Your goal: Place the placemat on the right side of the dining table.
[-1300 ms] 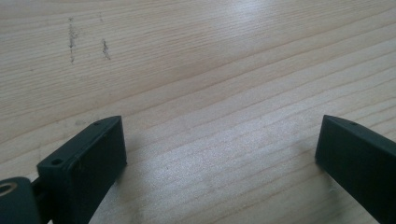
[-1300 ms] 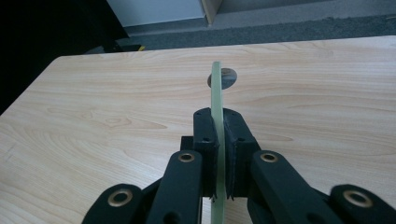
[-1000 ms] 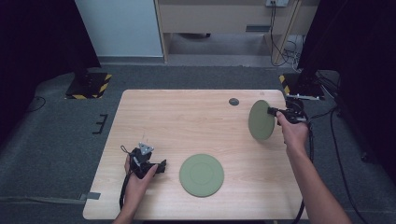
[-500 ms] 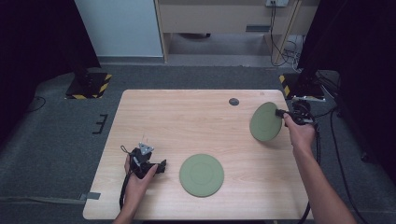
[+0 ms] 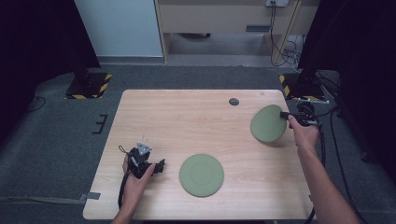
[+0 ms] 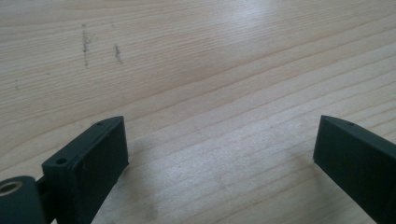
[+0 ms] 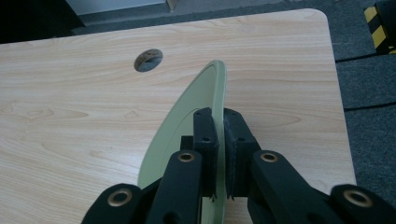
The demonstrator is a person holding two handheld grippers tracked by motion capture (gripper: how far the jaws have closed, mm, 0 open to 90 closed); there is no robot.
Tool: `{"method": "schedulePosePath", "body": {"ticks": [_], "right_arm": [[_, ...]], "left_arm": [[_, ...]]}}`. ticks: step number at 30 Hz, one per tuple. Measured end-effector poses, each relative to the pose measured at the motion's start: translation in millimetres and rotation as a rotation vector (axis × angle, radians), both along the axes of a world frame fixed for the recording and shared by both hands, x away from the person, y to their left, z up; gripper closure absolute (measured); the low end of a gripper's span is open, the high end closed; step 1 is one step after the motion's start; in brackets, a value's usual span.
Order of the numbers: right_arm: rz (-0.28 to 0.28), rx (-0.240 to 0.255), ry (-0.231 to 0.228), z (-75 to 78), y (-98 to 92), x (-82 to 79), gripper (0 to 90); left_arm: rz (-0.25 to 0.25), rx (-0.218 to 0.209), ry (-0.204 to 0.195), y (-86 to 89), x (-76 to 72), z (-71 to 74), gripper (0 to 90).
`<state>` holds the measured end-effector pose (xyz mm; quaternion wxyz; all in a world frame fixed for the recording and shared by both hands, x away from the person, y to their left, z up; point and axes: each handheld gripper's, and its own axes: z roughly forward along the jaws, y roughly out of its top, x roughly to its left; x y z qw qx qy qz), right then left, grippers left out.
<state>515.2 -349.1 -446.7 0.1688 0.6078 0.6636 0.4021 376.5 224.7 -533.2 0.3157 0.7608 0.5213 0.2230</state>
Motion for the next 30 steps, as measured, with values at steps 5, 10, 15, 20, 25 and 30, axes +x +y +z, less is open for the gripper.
{"method": "schedulePosePath", "body": {"ticks": [5,10,15,20,25,30], "right_arm": [[-0.012,0.003,0.014,-7.9,-6.3,1.3,85.8],[-0.016,0.01,0.021,-14.0,-12.7,2.7,85.8],[-0.019,0.022,0.026,-18.3,-17.0,5.6,85.8],[-0.035,0.038,0.041,-27.7,-23.2,6.8,85.8],[-0.045,0.042,0.056,-37.2,-28.3,7.6,85.7],[-0.048,0.05,0.069,-44.2,-33.1,8.0,85.6]], "left_arm": [[0.012,-0.003,0.001,4.0,1.1,-0.4,3.0],[0.024,-0.001,0.007,6.3,1.6,-0.9,3.0],[0.037,-0.002,0.01,8.1,1.2,-0.7,3.1],[0.043,-0.001,0.016,9.8,1.5,-1.2,3.1],[0.047,-0.001,0.013,11.3,0.2,-1.0,3.5],[0.045,-0.001,0.018,11.5,-0.1,-2.2,3.5]]}}
